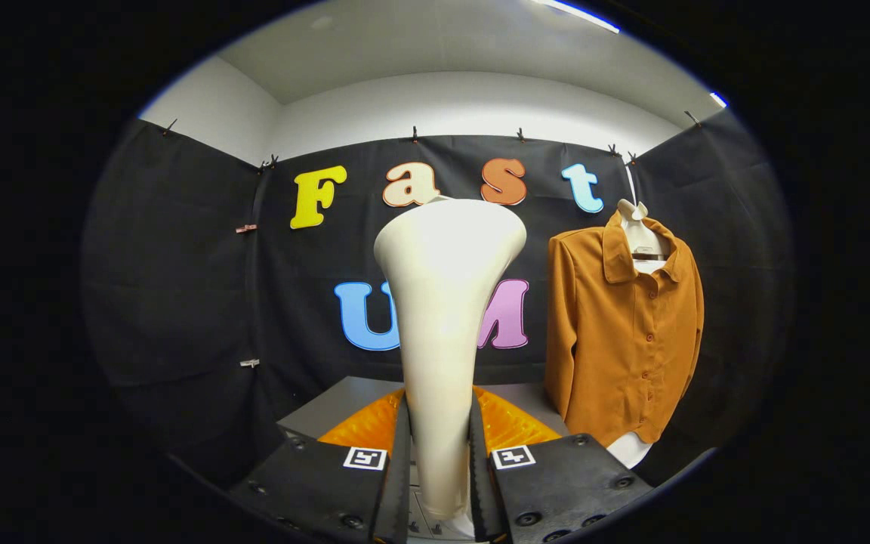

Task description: Iron the clothes twice with a garment steamer, once on the left side and once on the right side.

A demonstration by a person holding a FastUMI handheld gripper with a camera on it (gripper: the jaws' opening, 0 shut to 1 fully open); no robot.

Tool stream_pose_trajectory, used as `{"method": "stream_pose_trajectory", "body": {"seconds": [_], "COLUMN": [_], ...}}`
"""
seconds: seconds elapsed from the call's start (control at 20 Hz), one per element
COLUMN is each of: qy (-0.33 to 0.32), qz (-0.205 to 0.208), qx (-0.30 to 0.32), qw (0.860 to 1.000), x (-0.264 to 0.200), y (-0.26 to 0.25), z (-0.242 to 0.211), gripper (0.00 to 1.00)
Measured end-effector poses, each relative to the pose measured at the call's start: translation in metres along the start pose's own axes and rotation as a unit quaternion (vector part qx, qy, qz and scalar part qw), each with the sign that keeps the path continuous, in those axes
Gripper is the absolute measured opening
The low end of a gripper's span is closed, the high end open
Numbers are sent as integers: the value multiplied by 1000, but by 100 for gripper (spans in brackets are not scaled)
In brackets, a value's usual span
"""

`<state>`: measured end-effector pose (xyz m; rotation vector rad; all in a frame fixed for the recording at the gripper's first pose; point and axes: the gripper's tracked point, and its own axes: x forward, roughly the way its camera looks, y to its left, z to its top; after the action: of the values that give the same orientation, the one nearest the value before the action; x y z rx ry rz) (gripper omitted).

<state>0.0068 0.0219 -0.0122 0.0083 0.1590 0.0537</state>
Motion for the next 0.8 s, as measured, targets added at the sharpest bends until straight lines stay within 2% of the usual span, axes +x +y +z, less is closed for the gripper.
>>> {"method": "stream_pose_trajectory", "body": {"seconds": [0.8], "qy": [7], "qz": [3], "qx": [-1], "qw": [1000], "x": [5], "y": [3], "z": [-7], "gripper": [36]}}
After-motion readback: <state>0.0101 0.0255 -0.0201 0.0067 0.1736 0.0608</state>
